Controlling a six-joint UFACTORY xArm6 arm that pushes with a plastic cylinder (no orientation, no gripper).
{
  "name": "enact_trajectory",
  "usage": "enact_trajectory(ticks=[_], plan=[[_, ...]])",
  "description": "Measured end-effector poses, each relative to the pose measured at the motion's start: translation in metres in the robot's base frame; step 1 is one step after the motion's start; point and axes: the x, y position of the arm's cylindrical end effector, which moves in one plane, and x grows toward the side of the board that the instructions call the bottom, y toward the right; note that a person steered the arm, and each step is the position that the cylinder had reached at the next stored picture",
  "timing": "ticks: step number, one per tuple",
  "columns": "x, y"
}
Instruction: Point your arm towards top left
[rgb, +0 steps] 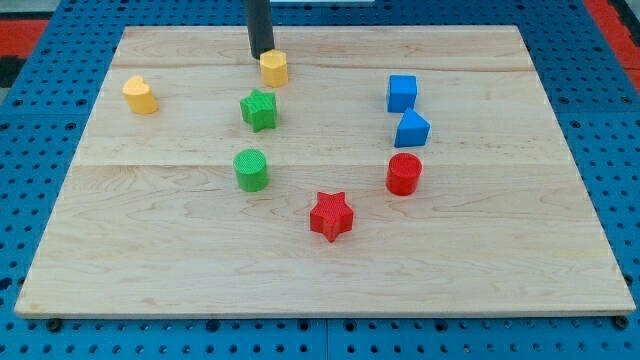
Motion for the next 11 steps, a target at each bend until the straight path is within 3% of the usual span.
enact_trajectory(ticks=[2,5,7,11], plan=[[-0.035,0.000],[-0.038,-0.013],[-0.065,-0.021],[-0.066,-0.037]])
